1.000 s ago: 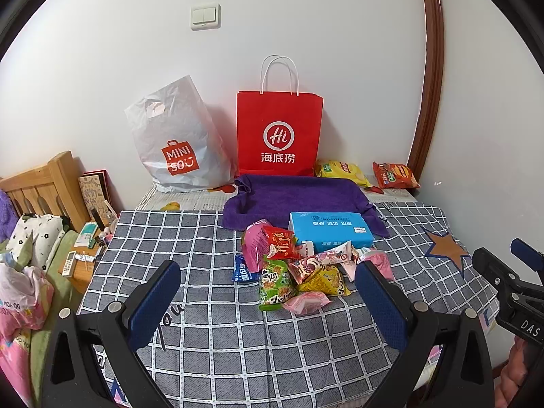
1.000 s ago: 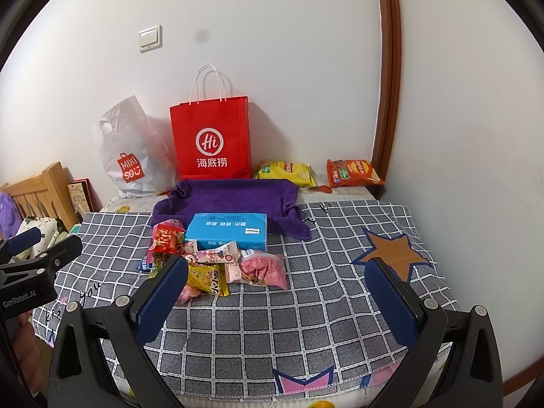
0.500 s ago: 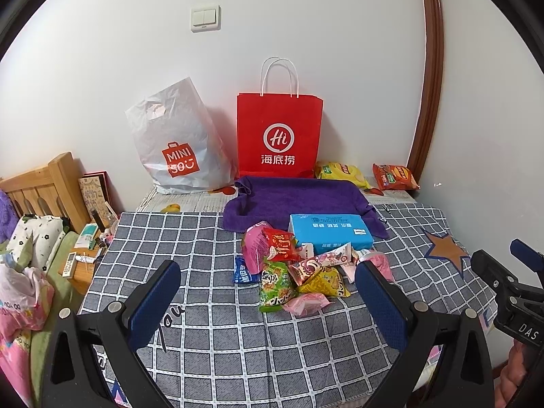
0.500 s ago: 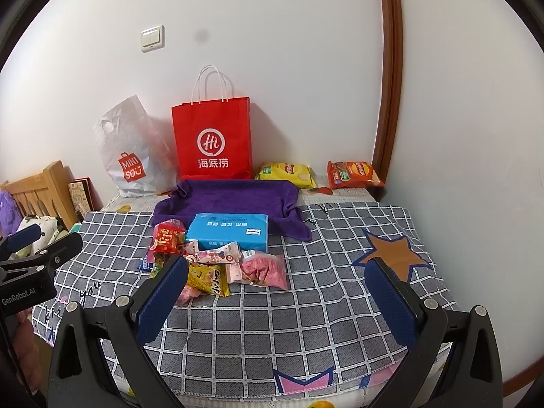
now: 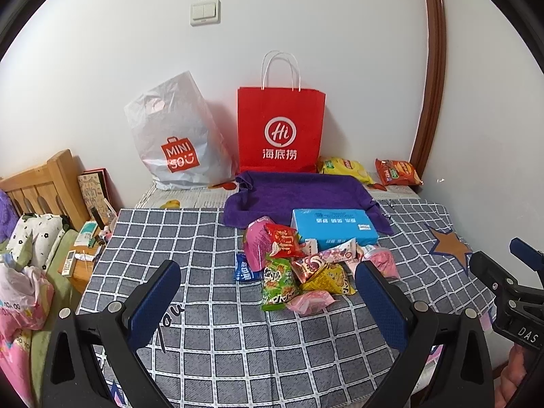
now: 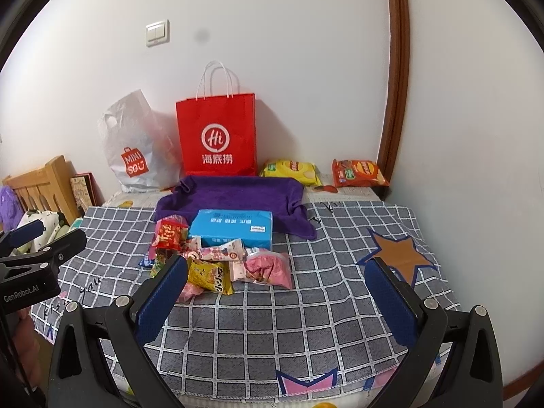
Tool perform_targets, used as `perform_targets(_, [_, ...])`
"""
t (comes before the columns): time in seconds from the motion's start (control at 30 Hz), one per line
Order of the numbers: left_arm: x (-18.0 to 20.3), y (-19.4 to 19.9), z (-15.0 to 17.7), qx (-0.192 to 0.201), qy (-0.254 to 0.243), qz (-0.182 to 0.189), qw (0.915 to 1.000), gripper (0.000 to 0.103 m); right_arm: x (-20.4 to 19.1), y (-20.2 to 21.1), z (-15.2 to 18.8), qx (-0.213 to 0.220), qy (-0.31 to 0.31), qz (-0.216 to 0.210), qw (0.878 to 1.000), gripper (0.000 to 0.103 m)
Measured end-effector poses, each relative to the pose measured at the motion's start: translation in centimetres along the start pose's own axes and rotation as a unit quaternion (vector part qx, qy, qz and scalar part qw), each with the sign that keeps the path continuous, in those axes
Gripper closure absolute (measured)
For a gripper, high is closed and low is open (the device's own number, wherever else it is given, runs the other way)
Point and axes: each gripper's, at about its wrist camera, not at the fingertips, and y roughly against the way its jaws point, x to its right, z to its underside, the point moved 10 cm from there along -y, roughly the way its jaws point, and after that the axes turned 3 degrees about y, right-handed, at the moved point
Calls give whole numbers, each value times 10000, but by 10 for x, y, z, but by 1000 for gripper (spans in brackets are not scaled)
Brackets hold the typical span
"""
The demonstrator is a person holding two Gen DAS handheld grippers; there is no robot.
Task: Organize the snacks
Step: 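Grasp the small red candy packet with the left tool while the right tool grasps the pink silver-banded bag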
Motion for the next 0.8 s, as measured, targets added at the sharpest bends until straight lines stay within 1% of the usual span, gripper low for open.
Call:
perform_targets(0.2, [-8,-29,10,-236,51,-81,9997,0,-3,-27,10,-246,-22,-74,9997,0])
perform_targets(0.37, [-23,-54,17,-473,183,-205,9985,0,-2,-55,17,-478,18,9,9989,0])
perform_targets(0.57, [-44,-80,19,-616,288,-349,9971,1,6,-88,28,-680,-21,73,9977,0])
perform_targets(0.7, [-57,-99,22,-762,385,-404,9955,1,7,-112,37,-853,-64,-27,9963,0])
perform_targets(0.8, [-67,-112,28,-928,473,-431,9936,1,9,-129,43,-951,-153,-92,9953,3])
